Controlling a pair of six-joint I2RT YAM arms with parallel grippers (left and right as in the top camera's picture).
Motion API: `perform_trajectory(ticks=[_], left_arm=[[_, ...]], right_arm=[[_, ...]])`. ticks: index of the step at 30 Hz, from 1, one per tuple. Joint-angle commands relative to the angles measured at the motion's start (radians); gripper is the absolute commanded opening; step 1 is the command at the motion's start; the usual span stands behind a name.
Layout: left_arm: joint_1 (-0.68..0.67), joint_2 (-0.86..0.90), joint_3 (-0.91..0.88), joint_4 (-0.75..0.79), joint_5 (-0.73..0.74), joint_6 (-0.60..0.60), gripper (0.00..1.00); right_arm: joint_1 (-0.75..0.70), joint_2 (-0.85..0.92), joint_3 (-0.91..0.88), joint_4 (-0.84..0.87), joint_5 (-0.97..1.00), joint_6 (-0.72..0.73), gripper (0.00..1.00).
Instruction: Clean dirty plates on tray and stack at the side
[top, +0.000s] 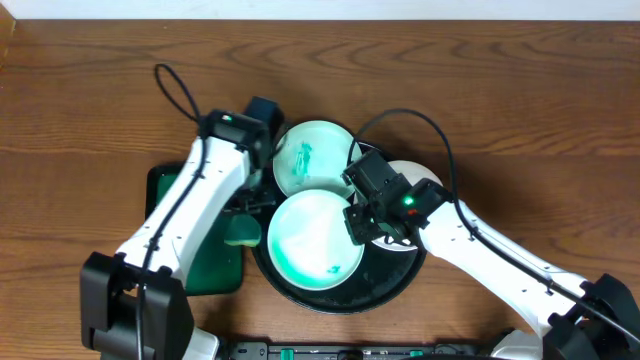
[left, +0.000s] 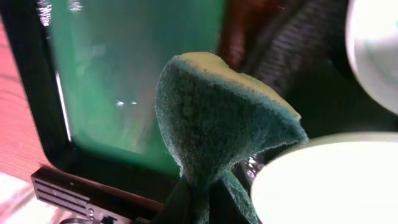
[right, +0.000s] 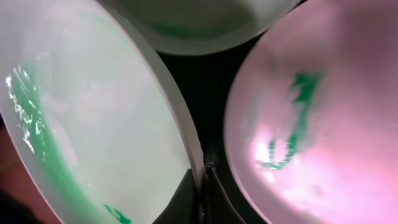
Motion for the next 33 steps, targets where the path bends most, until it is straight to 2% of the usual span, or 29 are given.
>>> perform_trajectory(ticks=[1, 8, 14, 23, 33], left_arm=[[0.073, -0.013, 0.016, -0.006, 0.014, 0.044, 0.07], [0.2, -0.013, 0.016, -0.007, 0.092, 0.107, 0.07], [0.212, -0.013, 0.016, -0.007, 0.092, 0.112, 0.07], [0.212, -0.013, 0.016, 0.0, 0.092, 0.114, 0.07], [0.212, -0.013, 0.016, 0.008, 0.092, 0.122, 0.07]], right_arm=[[0.008, 0.01, 0.047, -0.032, 0.123, -0.029, 0.01], [0.009, 0.01, 0.152, -0.137, 0.299, -0.085, 0.01], [0.009, 0.01, 0.295, -0.243, 0.394, -0.14, 0.01], [0.01, 0.01, 0.42, -0.371, 0.427, -0.194, 0.01], [0.043, 0.01, 0.427, -0.393, 0.412, -0.196, 0.01]])
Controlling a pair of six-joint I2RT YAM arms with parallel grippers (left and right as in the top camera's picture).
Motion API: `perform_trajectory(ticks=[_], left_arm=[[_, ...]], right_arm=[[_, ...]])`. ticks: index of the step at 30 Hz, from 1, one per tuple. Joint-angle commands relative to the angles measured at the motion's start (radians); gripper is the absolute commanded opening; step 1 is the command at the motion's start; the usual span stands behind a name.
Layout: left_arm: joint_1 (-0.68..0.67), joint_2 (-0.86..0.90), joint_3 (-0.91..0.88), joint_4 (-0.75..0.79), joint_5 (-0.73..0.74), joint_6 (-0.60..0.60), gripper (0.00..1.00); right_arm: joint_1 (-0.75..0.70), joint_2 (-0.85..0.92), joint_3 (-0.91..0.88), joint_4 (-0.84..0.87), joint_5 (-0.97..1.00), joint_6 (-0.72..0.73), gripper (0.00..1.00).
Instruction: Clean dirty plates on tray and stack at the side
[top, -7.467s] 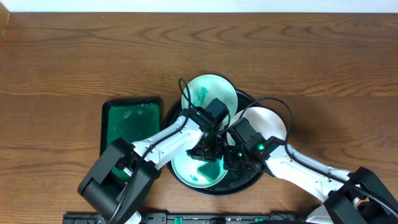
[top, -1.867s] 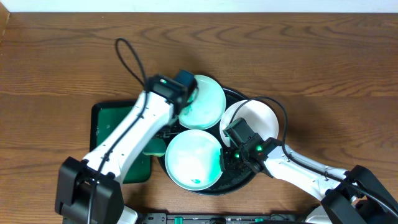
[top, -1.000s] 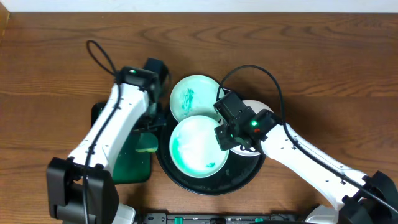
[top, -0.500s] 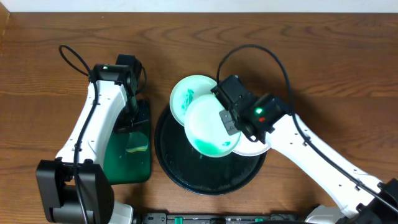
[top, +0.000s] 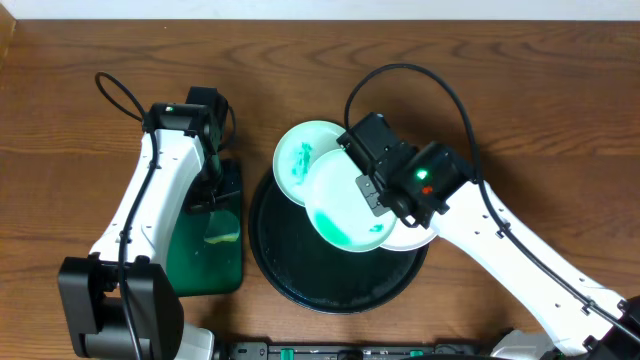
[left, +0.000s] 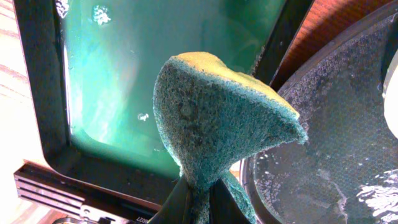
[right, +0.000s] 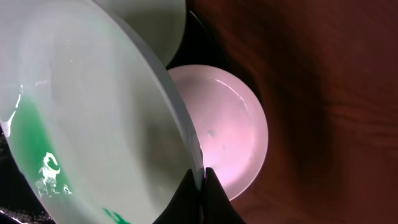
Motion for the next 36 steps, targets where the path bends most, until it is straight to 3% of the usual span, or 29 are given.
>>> perform_trajectory(ticks=[1, 6, 13, 25, 36], left_arm=[[0.002, -0.013, 0.016, -0.003, -0.002, 0.024, 0.07], [0.002, -0.013, 0.016, -0.004, -0.002, 0.024, 0.08], [0.002, -0.013, 0.016, -0.012, -0.002, 0.024, 0.07], [0.002, -0.013, 0.016, -0.011, -0.002, 0.024, 0.07], [0.002, -0.013, 0.016, -0.011, -0.001, 0.024, 0.07]], right_arm=[[0.024, 0.003, 0.025, 0.018, -0.015, -0.001, 0.01], [0.021, 0.011, 0.015, 0.096, -0.098, 0.187, 0.01], [0.024, 0.131, 0.0, 0.051, -0.146, 0.561, 0.01], [0.126, 0.24, -0.095, 0.009, -0.15, 0.818, 0.01], [0.237, 0.24, -0.181, -0.036, -0.211, 0.932, 0.01]])
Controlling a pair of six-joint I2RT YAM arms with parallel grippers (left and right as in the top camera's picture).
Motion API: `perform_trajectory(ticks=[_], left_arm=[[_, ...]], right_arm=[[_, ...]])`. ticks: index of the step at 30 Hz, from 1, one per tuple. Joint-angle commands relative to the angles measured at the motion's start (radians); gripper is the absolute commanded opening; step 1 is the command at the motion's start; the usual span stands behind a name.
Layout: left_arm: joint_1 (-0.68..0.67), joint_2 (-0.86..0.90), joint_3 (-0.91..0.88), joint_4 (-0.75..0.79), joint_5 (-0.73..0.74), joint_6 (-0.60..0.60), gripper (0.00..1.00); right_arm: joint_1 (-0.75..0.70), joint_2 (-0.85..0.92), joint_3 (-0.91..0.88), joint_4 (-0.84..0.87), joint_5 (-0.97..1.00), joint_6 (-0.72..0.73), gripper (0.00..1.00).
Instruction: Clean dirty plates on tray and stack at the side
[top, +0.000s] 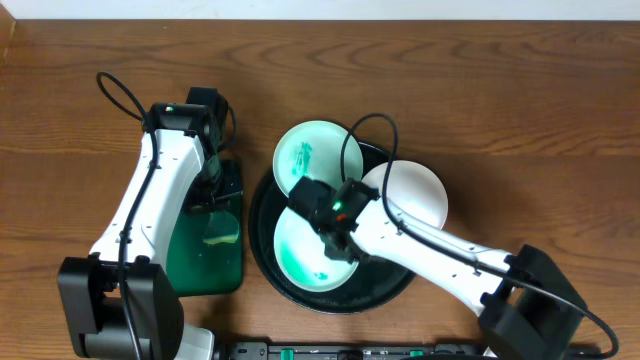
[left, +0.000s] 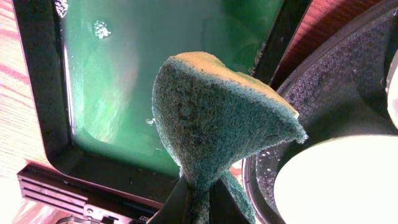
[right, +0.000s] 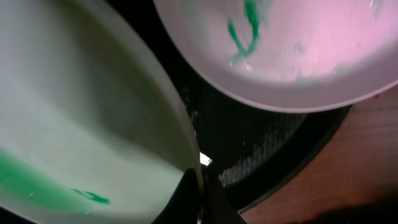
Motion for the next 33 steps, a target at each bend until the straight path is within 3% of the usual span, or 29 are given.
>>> perform_trajectory(ticks=[1, 3, 6, 14, 16, 18, 21, 24, 29, 33], left_arm=[[0.002, -0.013, 0.016, -0.004, -0.001, 0.008, 0.07], [0.002, -0.013, 0.016, -0.004, -0.001, 0.009, 0.07], [0.002, -0.013, 0.016, -0.004, -0.001, 0.009, 0.07], [0.002, -0.013, 0.016, -0.003, -0.001, 0.008, 0.07], [0.002, -0.013, 0.016, 0.0, -0.001, 0.008, 0.07], [0.002, -0.013, 0.016, 0.002, -0.001, 0.008, 0.07], [0.002, -0.013, 0.016, 0.004, -0.001, 0.009, 0.07], [0.002, -0.013, 0.016, 0.003, -0.001, 0.008, 0.08], [0.002, -0.013, 0.016, 0.004, -0.001, 0.008, 0.07], [0.002, -0.013, 0.016, 0.006, -0.002, 0.008, 0.07]], right_arm=[[0.038, 0.005, -0.036, -0.009, -0.03, 0.067, 0.01], [0.053, 0.005, -0.052, -0.008, -0.045, 0.076, 0.04], [0.063, 0.005, -0.064, -0.009, -0.043, 0.079, 0.34], [0.058, 0.003, -0.063, 0.018, 0.007, -0.024, 0.39], [0.048, 0.003, -0.063, 0.062, 0.028, -0.138, 0.38], [0.034, 0.003, -0.063, 0.132, 0.031, -0.304, 0.45], [0.002, 0.004, -0.063, 0.232, 0.027, -0.571, 0.49], [-0.055, 0.008, -0.063, 0.281, 0.031, -0.74, 0.5], [-0.178, 0.012, -0.064, 0.313, -0.026, -0.983, 0.45], [-0.253, 0.012, -0.064, 0.311, -0.203, -1.175, 0.43]])
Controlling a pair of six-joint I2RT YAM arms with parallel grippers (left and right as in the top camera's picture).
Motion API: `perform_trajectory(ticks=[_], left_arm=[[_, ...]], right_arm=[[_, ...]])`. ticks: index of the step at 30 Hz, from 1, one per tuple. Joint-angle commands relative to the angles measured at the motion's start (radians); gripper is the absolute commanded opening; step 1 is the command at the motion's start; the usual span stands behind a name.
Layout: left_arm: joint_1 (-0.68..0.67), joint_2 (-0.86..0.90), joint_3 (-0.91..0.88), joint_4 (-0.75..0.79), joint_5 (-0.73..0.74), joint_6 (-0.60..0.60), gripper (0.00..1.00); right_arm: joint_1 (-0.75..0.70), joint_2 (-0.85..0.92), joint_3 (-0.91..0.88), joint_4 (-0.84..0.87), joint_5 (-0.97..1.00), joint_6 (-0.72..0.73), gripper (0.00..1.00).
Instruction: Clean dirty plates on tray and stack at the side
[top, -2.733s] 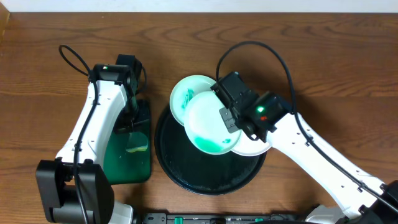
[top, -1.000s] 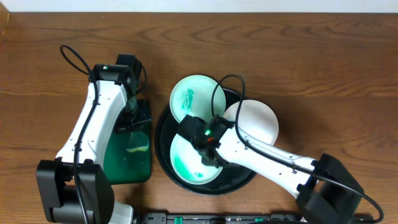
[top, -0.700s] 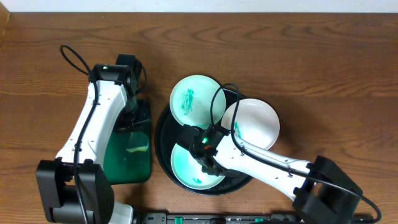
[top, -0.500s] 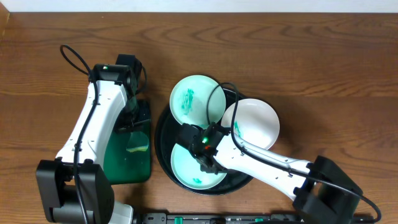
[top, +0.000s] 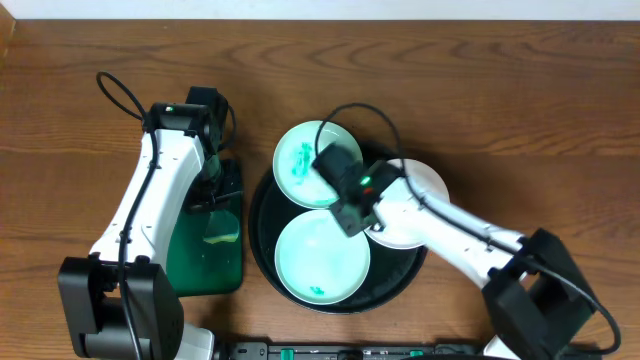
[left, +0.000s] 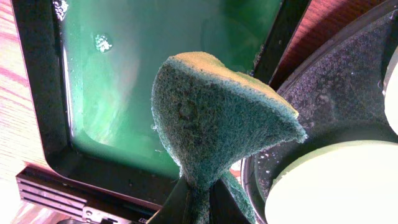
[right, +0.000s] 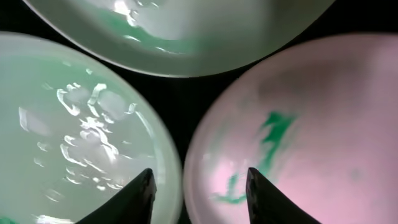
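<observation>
Three plates sit on the round black tray (top: 265, 235). The front plate (top: 322, 255) lies flat and wet, with a faint green tint. Behind it to the left is a plate with a green smear (top: 300, 160), and a white plate (top: 420, 205) sits on the right. My right gripper (top: 350, 208) hangs open over the gap between them, holding nothing. In the right wrist view its fingers (right: 140, 193) flank the rims of a wet plate (right: 74, 137) and a smeared plate (right: 298, 143). My left gripper (left: 199, 202) is shut on the green-and-yellow sponge (left: 217, 124) above the basin.
A black basin of green water (top: 190, 260) stands left of the tray, under my left arm. The tray's rim (left: 261, 174) nearly touches the basin's wall. Bare wooden table lies behind and to the right of the tray.
My right gripper has let go of the front plate's rim and now stands open. The plate, tilted before, lies flat on the tray. My left arm and sponge have not moved.
First my left gripper held the sponge beside the front plate while my right gripper was shut on that plate's rim. Then the sponge was over the basin and the plate hung above the tray's back right. Later it sat low at the tray's front; now released.
</observation>
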Motion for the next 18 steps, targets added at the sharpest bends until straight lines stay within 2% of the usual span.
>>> perform_trajectory(ticks=[1, 4, 7, 18], left_arm=[[0.002, -0.013, 0.016, 0.0, -0.002, 0.008, 0.07], [0.002, -0.013, 0.016, 0.004, -0.002, 0.008, 0.07], [0.002, -0.013, 0.016, 0.004, -0.001, 0.008, 0.07], [0.002, -0.013, 0.016, 0.003, -0.002, 0.008, 0.07]], right_arm=[[-0.047, 0.012, -0.003, -0.002, -0.181, -0.272, 0.43], [-0.052, 0.013, -0.003, -0.016, -0.332, -0.409, 0.43], [-0.038, 0.021, -0.003, -0.024, -0.39, -0.477, 0.42], [-0.039, 0.154, -0.003, 0.018, -0.411, -0.481, 0.38]])
